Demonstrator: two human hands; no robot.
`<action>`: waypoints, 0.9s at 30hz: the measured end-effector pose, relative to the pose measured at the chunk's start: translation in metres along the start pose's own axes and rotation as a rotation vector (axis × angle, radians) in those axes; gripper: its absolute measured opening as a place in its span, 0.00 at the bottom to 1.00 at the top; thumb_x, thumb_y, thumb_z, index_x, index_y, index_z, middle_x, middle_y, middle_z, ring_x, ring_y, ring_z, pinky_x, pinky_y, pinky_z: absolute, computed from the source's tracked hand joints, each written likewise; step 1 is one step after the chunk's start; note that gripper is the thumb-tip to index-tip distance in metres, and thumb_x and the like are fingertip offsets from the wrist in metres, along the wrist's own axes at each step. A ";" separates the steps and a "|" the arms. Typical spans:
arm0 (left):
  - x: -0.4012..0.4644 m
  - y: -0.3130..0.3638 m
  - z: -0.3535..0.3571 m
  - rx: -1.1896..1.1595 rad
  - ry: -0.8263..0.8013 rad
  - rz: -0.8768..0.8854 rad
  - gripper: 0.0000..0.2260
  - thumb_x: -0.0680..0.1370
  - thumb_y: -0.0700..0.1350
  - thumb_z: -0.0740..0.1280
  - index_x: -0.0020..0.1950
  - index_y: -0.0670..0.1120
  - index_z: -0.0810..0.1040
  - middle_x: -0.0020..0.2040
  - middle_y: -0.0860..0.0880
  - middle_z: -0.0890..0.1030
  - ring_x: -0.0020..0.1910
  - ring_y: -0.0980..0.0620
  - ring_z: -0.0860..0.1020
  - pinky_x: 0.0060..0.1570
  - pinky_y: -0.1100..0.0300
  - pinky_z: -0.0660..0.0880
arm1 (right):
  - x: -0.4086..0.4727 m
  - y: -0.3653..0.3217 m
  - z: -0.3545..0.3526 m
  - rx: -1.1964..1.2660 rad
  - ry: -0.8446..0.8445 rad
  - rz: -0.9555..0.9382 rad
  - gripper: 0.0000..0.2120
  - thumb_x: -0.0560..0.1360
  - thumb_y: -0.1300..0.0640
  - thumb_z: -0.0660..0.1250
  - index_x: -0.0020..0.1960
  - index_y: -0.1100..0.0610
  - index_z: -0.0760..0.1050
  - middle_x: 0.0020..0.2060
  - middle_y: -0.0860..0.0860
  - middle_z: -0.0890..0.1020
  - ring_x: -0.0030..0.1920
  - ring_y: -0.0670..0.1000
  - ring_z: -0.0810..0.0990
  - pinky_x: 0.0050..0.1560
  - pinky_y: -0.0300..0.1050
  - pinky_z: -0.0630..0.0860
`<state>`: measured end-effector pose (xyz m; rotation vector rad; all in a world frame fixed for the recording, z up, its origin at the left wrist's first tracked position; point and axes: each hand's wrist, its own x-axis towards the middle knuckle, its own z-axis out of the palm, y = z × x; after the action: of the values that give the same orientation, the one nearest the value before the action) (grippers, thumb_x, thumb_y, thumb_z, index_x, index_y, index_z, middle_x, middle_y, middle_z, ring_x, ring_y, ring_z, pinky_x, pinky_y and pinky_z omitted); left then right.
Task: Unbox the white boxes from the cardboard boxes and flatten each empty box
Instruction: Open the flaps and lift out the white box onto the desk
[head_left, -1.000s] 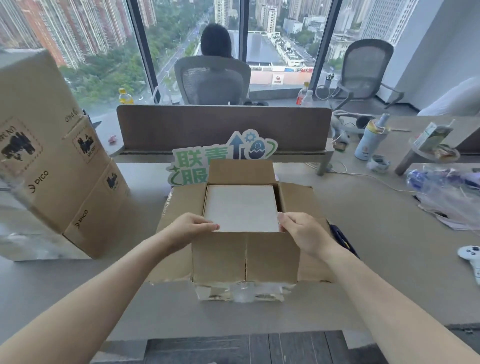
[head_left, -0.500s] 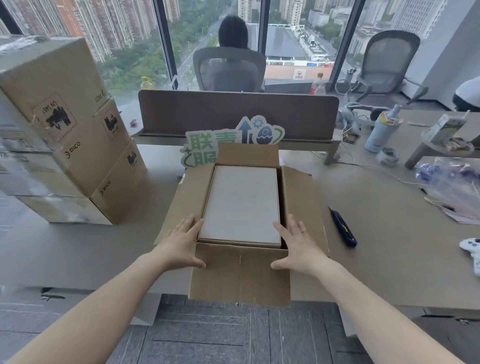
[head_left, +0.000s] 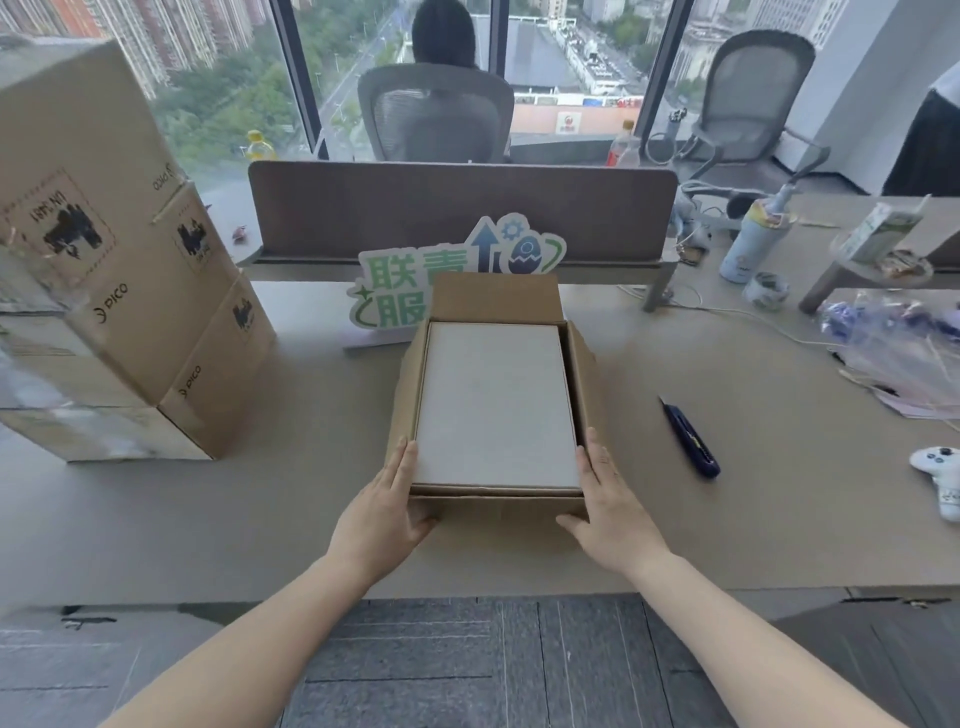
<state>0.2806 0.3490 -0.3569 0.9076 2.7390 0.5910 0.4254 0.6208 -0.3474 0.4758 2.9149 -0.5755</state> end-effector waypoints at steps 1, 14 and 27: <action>-0.004 0.000 -0.002 0.012 -0.006 0.013 0.45 0.76 0.60 0.67 0.81 0.51 0.41 0.80 0.56 0.43 0.77 0.52 0.60 0.67 0.57 0.68 | -0.003 -0.001 -0.001 0.005 -0.012 0.002 0.46 0.79 0.42 0.64 0.80 0.58 0.37 0.76 0.47 0.28 0.79 0.50 0.37 0.78 0.45 0.46; 0.079 0.044 -0.051 0.027 -0.051 -0.005 0.25 0.83 0.53 0.56 0.75 0.41 0.62 0.74 0.44 0.68 0.77 0.43 0.55 0.73 0.51 0.58 | 0.055 -0.051 -0.061 0.099 0.071 0.282 0.18 0.81 0.51 0.56 0.67 0.58 0.71 0.62 0.60 0.76 0.64 0.63 0.71 0.61 0.53 0.72; 0.096 0.059 -0.045 0.183 -0.110 -0.312 0.29 0.82 0.53 0.56 0.76 0.37 0.54 0.71 0.41 0.70 0.73 0.41 0.60 0.68 0.51 0.64 | 0.104 -0.042 -0.069 -0.236 -0.075 0.374 0.24 0.81 0.43 0.47 0.59 0.56 0.76 0.56 0.56 0.80 0.60 0.58 0.73 0.57 0.52 0.66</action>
<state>0.2222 0.4366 -0.2964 0.5099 2.7847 0.2295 0.3090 0.6398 -0.2886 0.9124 2.6742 -0.1906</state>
